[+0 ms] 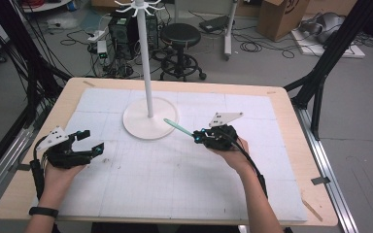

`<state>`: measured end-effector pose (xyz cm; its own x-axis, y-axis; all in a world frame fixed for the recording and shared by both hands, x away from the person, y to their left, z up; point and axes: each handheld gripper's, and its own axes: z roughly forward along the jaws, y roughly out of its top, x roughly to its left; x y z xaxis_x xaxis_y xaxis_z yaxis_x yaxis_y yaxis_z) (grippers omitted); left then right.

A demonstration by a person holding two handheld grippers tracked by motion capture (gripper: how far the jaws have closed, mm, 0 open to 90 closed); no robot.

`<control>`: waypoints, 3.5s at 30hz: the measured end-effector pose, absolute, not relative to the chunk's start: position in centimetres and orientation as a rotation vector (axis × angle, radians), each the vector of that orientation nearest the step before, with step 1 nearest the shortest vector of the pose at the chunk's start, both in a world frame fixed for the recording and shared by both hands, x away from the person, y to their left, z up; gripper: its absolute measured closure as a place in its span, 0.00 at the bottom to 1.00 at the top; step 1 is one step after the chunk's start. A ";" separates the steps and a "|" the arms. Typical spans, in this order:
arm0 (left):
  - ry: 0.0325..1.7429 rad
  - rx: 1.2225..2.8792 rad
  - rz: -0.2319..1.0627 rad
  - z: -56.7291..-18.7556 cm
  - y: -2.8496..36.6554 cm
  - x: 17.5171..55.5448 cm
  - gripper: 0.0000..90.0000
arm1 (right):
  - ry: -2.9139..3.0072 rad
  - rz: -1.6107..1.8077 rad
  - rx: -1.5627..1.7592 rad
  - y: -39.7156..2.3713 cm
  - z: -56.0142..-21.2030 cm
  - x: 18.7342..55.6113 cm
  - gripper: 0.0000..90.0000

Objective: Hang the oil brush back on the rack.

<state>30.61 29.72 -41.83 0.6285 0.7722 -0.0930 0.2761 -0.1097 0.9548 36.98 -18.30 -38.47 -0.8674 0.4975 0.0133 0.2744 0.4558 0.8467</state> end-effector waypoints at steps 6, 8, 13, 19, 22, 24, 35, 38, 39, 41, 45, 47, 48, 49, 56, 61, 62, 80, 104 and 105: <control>0.871 1.672 0.528 -41.8 29.8 30.6 0.21 | 2.391 1.433 0.681 -18.7 -35.9 36.7 0.93; 0.873 1.669 0.528 -41.8 29.8 30.6 0.21 | 2.358 1.473 0.680 -18.8 -34.8 36.6 0.93; 0.871 1.663 0.524 -41.8 29.9 30.6 0.21 | 2.286 1.523 0.691 -19.0 -32.0 36.3 0.93; 0.870 1.662 0.526 -41.7 29.9 30.6 0.21 | 2.223 1.568 0.698 -19.0 -29.3 36.2 0.93; 0.870 1.662 0.524 -41.7 30.0 30.6 0.21 | 2.194 1.588 0.693 -19.0 -27.7 36.2 0.93; 0.871 1.659 0.522 -41.8 30.0 30.6 0.21 | 2.176 1.598 0.687 -18.9 -26.8 36.2 0.93; 0.871 1.659 0.520 -41.8 30.1 30.6 0.21 | 2.096 1.631 0.679 -18.2 -22.6 36.8 0.93; 0.871 1.659 0.522 -41.8 30.1 30.7 0.21 | 2.082 1.642 0.680 -18.0 -21.5 36.9 0.93; 0.871 1.657 0.522 -41.8 30.1 30.7 0.21 | 2.073 1.641 0.672 -18.0 -21.2 36.9 0.93; 0.869 1.657 0.521 -41.8 30.1 30.7 0.21 | 2.068 1.651 0.671 -17.9 -20.5 37.0 0.93; 0.870 1.654 0.520 -41.8 30.2 30.7 0.21 | 2.058 1.654 0.659 -17.5 -19.4 37.1 0.93; 0.870 1.655 0.521 -41.8 30.2 30.7 0.21 | 2.051 1.660 0.650 -17.2 -18.9 37.0 0.93; 0.869 1.655 0.522 -41.8 30.3 30.7 0.21 | 2.047 1.661 0.646 -17.1 -18.7 37.1 0.93; 0.871 1.651 0.521 -41.8 30.3 30.7 0.21 | 2.047 1.663 0.647 -17.0 -18.5 37.1 0.93; 0.875 1.641 0.520 -41.7 30.6 30.7 0.21 | 2.009 1.688 0.645 -16.7 -17.3 37.1 0.93; 0.875 1.644 0.518 -41.8 30.6 30.8 0.21 | 2.006 1.683 0.639 -16.4 -16.9 37.2 0.93; 0.874 1.646 0.518 -41.8 30.5 30.8 0.21 | 2.001 1.684 0.638 -16.2 -16.8 37.3 0.93; 0.873 1.647 0.514 -41.8 30.8 30.7 0.21 | 1.999 1.660 0.639 -14.6 -16.6 38.2 0.93; 0.869 1.649 0.516 -41.8 30.8 30.7 0.21 | 2.068 1.603 0.653 -13.0 -18.2 39.7 0.71; 0.873 1.645 0.513 -41.8 30.8 30.6 0.21 | 2.068 1.607 0.651 -13.2 -18.4 39.6 0.69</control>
<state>30.65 30.83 -41.79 0.6281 0.7693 -0.1168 0.2724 -0.0768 0.9591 39.60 -13.18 -18.40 -0.7925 0.6074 -0.0548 0.0968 0.2140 0.9720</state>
